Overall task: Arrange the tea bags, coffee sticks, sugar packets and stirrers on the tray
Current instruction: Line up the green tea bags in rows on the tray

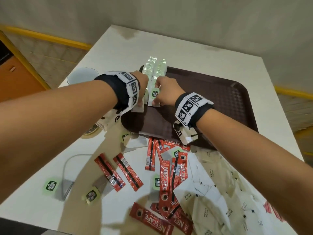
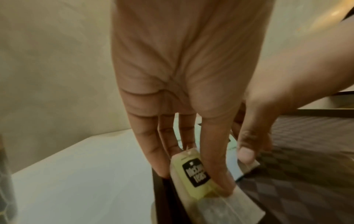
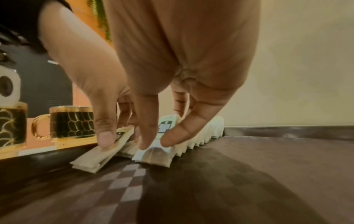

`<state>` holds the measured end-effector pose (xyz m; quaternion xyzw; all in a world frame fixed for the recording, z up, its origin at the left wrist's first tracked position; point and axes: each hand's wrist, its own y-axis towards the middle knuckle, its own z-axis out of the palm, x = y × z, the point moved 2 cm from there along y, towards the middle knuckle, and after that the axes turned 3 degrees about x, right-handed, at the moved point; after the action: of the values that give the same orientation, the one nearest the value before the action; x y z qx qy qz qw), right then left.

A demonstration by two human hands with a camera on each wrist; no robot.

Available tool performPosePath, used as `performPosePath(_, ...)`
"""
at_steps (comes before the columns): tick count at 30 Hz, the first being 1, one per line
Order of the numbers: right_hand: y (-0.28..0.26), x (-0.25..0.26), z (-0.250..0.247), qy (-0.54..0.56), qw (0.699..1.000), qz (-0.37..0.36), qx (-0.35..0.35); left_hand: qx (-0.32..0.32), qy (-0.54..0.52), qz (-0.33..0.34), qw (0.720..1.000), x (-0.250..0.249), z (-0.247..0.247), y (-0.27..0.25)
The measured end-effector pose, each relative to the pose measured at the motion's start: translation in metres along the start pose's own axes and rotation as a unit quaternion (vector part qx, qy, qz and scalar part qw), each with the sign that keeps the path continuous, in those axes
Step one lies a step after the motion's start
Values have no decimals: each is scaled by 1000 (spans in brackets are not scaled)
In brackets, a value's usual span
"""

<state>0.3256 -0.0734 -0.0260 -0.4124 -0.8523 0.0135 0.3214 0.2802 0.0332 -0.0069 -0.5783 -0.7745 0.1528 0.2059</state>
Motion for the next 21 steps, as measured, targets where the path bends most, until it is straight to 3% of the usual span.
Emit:
performPosePath(3, 1, 0, 2, -33, 999, -3, -7, 6, 0, 3, 1000, -5, 7, 1)
performPosePath(13, 1, 0, 1, -47, 998, 34, -21, -70, -45, 1, 997, 1, 0, -4)
performPosePath(21, 2, 3, -2, -31, 998, 47, -39, -23, -58, 3, 998, -5, 0, -14)
